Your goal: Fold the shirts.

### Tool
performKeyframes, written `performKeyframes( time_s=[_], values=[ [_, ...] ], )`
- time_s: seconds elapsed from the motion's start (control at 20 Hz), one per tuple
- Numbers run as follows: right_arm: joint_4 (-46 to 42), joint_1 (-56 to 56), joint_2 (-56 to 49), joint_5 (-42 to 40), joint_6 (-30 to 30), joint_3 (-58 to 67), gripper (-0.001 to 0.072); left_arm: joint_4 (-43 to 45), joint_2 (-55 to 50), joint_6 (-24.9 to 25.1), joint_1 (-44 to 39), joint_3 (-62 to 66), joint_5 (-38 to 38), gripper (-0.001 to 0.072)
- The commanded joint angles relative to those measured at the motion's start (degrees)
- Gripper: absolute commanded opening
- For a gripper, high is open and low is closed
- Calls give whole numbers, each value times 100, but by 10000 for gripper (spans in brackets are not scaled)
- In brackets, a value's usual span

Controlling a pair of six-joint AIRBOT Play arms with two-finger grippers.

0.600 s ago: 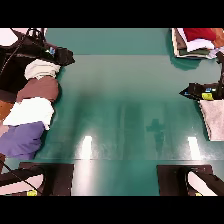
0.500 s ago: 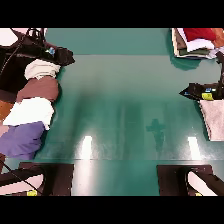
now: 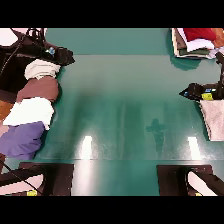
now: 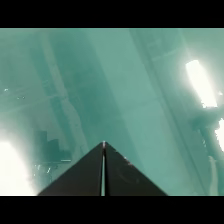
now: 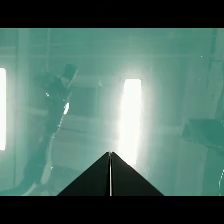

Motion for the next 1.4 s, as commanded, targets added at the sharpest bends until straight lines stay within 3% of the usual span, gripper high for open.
performKeyframes(
  time_s=[0.0,0.2,0.25,0.3,0.35,0.45,0.5,0.85,1.25,1.3,1.35],
  values=[
    [2,0,4,15,4,7,16,0,0,0,0,0,4,29],
    [2,0,4,15,4,7,16,76,-7,33,0,0,236,30],
    [4,0,4,22,4,7,16,435,-7,0,11,0,481,224],
    [4,0,4,35,4,7,16,962,-24,-151,11,0,750,550],
    [4,0,4,66,7,7,16,1703,-66,-496,11,0,1040,632],
    [4,0,4,129,7,7,16,3202,-289,-1113,85,0,1414,632],
    [7,0,4,151,7,7,16,3495,-485,-1255,236,0,1541,633],
    [4,0,4,105,7,7,16,2986,-2249,-1394,1609,2,2212,634],
    [4,0,4,105,7,7,16,2983,-2949,-1394,1840,7,2820,602],
    [4,0,4,105,7,7,16,2979,-2946,-1394,1840,48,2802,426],
    [4,0,4,105,7,7,16,2979,-2944,-1397,1840,131,2717,135]
  ],
)
